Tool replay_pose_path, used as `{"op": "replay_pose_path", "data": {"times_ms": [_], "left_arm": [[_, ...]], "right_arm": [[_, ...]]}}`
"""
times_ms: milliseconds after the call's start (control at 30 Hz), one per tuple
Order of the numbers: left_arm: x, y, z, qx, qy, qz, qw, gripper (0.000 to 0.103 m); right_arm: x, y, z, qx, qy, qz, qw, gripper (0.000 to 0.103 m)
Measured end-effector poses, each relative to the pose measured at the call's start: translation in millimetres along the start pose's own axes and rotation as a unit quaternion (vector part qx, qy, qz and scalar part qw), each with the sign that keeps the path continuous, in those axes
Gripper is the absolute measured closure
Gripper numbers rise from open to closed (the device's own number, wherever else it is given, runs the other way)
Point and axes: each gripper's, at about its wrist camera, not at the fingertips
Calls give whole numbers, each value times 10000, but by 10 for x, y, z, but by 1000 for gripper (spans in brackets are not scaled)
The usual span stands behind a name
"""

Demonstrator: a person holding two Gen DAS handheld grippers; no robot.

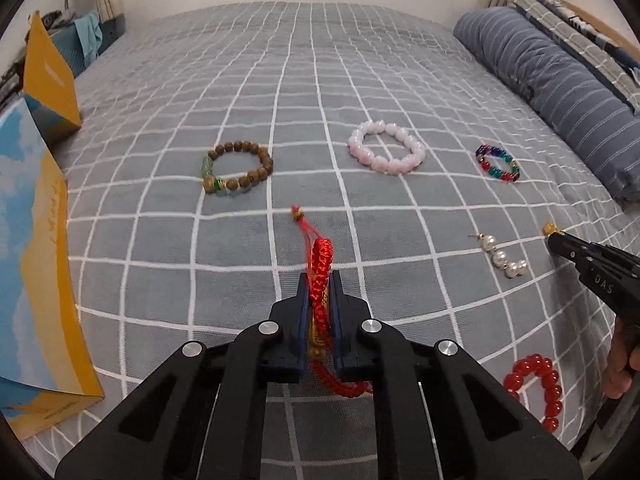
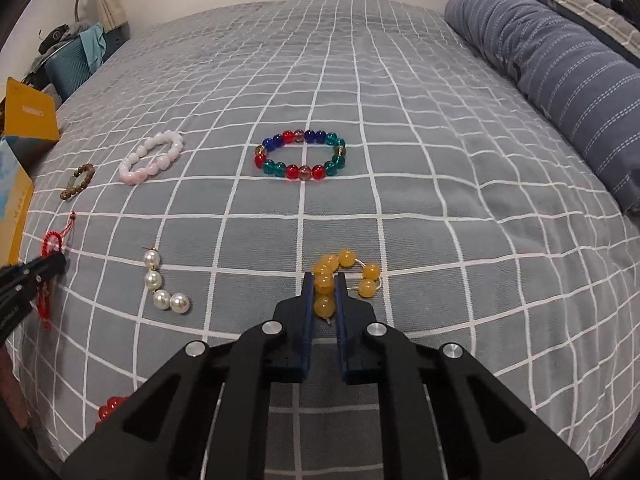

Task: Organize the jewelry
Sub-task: 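Grasp the red cord bracelet with left tool while right tool grasps yellow beads, then carry the red cord bracelet and yellow beads over the white box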

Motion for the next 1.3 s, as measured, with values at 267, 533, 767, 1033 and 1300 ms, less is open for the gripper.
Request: {"op": "replay_pose_path", "data": {"times_ms": [267,533,767,1033,1300], "left_arm": [[135,-190,-9,-139,-33,-126,9998,94],[229,-310,16,-102,9,-193,9998,94],[373,-465,108,-27,-18,-263,9996,94],[534,-618,210,52,-53,-294,9995,94],[645,-718,308,152,-129,-307,9993,94]], "right_arm": [[62,-205,1,-20,0,-185,9998,94],[144,-353,26,-59,54,-305,9995,94],[254,-437,79,-33,42,-366,9993,94],[368,-535,147,57,-17,-388,9992,94],[551,-596,237,136,-54,-441,9989,94]]}}
Point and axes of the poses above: each gripper's, at about its wrist camera, not at the fingertips, and y roughly the way its jaws point, z to its left, x to its top, and after that the axes turned 13 degrees about -z, right-handed
